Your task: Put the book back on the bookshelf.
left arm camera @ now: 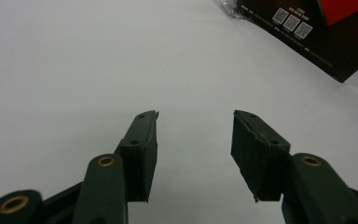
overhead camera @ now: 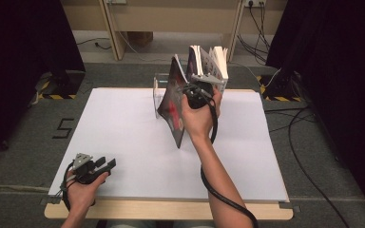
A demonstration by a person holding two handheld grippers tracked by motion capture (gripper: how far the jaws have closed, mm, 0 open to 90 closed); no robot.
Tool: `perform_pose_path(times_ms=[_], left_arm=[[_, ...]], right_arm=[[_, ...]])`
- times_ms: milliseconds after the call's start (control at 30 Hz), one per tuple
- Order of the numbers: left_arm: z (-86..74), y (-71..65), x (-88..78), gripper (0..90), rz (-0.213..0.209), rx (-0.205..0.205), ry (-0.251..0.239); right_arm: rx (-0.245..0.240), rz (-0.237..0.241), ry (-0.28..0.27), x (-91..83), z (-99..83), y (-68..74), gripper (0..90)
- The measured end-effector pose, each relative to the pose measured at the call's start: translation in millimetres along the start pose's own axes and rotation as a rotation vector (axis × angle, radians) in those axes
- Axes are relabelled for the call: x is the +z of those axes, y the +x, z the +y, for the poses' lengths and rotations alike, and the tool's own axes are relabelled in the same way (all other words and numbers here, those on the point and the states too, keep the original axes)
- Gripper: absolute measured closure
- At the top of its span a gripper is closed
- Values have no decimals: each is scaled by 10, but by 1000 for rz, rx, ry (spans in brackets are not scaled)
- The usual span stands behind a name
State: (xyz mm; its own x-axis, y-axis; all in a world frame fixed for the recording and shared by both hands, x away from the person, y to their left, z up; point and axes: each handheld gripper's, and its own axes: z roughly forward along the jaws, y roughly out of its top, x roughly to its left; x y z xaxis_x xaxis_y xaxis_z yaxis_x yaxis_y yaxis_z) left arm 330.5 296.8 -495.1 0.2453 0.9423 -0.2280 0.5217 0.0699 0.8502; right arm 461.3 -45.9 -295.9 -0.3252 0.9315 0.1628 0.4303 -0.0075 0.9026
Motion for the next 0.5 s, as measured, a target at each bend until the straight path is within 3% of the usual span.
perform_pose_path(times_ms=[333, 500], left_arm=[[17, -70, 18, 500, -19, 42, -18], [13, -63, 17, 501, -16, 44, -17]], right_arm=[[18, 11, -47, 13, -17, 14, 875], [3, 2, -76, 35, 85, 43, 875]])
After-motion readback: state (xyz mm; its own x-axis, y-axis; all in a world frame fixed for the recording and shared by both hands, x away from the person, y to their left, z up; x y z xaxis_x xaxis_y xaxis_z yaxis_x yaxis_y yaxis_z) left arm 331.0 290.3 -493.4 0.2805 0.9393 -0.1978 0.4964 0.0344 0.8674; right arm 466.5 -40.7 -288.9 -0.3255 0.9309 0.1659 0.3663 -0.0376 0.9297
